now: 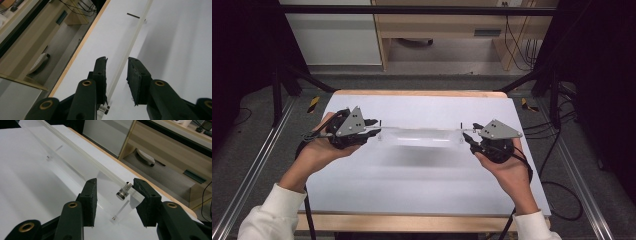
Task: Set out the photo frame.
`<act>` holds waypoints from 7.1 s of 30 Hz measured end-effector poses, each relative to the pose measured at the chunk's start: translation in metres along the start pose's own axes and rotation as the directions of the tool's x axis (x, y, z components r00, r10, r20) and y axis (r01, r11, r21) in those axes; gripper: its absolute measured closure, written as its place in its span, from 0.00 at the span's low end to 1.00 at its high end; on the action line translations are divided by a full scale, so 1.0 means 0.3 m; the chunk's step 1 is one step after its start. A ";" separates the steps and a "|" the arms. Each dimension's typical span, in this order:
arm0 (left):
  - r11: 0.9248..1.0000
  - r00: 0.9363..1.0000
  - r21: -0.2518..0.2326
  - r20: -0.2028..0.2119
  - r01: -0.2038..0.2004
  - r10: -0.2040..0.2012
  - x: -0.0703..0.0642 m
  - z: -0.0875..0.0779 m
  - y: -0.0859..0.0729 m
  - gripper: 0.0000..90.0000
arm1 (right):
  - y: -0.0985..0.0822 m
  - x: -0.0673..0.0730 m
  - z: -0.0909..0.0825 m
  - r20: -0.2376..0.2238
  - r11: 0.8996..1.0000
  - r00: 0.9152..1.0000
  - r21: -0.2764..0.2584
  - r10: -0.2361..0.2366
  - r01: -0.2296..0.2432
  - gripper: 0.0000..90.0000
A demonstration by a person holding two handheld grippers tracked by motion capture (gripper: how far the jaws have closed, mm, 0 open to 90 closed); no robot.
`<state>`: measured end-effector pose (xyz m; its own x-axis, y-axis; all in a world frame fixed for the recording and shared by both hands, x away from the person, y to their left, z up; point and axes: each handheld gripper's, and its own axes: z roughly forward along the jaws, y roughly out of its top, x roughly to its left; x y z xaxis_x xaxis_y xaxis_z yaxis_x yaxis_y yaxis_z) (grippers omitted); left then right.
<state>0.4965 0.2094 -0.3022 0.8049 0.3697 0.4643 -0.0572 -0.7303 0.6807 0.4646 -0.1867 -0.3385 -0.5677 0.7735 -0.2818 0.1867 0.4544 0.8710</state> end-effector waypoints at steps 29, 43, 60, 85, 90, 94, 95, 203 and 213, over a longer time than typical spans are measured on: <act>0.949 0.963 -0.223 -0.106 0.221 -0.249 0.016 -0.059 0.006 0.30 | 0.047 -0.057 0.040 -0.010 0.999 0.999 0.012 0.035 -0.035 0.62; 0.893 0.895 -0.227 -0.135 0.389 -0.425 -0.050 -0.123 -0.105 0.16 | 0.070 -0.091 0.067 -0.020 0.998 0.998 0.014 0.068 -0.068 0.61; 0.850 0.845 -0.125 -0.106 0.511 -0.524 -0.161 -0.005 -0.288 0.14 | 0.097 -0.140 0.110 -0.028 0.993 0.993 0.002 0.118 -0.118 0.59; 0.809 0.801 -0.044 -0.121 0.586 -0.586 -0.227 0.061 -0.415 0.11 | 0.122 -0.205 0.173 -0.026 0.984 0.984 -0.022 0.176 -0.176 0.60; 0.805 0.797 -0.039 -0.118 0.592 -0.592 -0.238 0.068 -0.429 0.11 | 0.127 -0.221 0.190 -0.026 0.983 0.983 -0.024 0.182 -0.182 0.59; 0.801 0.794 -0.036 -0.116 0.597 -0.597 -0.241 0.071 -0.441 0.11 | 0.129 -0.236 0.209 -0.025 0.981 0.981 -0.032 0.193 -0.194 0.59; 0.799 0.792 -0.037 -0.115 0.600 -0.600 -0.242 0.071 -0.444 0.11 | 0.130 -0.237 0.211 -0.025 0.980 0.981 -0.030 0.194 -0.195 0.59; 0.760 0.753 -0.032 -0.107 0.650 -0.649 -0.266 0.065 -0.517 0.04 | 0.074 -0.237 0.191 0.117 0.968 0.964 0.049 0.238 -0.245 0.08; 0.763 0.753 -0.047 -0.130 0.645 -0.645 -0.271 0.069 -0.518 0.05 | -0.064 -0.187 0.099 0.125 0.962 0.963 0.103 0.238 -0.251 0.07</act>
<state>0.4524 0.2810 -0.4575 0.5667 0.8238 -0.0156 0.4473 -0.2917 0.8455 0.5165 -0.2257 -0.3513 -0.4019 0.9085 -0.1145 0.4052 0.2886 0.8675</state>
